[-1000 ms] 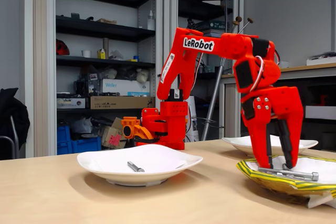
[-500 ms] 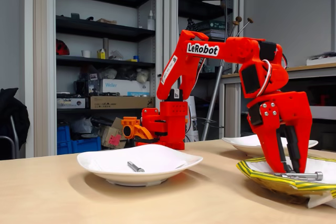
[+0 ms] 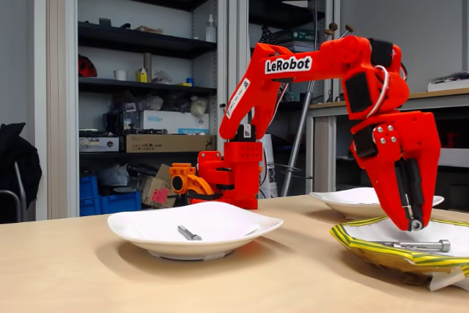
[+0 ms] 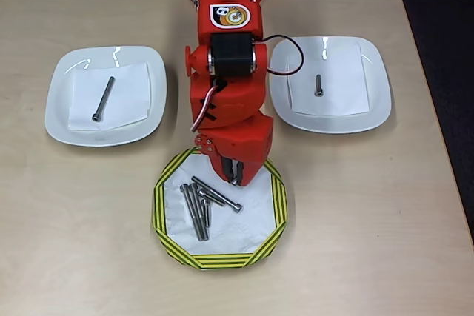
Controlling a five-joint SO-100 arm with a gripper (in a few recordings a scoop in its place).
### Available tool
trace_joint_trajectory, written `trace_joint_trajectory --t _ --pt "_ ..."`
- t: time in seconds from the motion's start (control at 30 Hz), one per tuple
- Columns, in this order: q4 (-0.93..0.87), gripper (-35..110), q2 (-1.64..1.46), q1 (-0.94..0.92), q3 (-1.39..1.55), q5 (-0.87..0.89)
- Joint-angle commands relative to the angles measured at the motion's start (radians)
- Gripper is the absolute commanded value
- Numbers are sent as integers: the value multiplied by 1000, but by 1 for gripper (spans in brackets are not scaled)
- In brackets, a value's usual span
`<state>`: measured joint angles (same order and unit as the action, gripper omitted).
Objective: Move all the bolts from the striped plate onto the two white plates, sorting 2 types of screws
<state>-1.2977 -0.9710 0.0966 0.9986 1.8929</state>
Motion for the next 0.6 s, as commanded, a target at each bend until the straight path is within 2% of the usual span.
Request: trace_joint_trajectory --t 0.0,0.3,0.57 --pt "-31 0 -130 63 11 55" --pt "55 0 -442 313 390 341" --pt "186 0 -721 499 773 482"
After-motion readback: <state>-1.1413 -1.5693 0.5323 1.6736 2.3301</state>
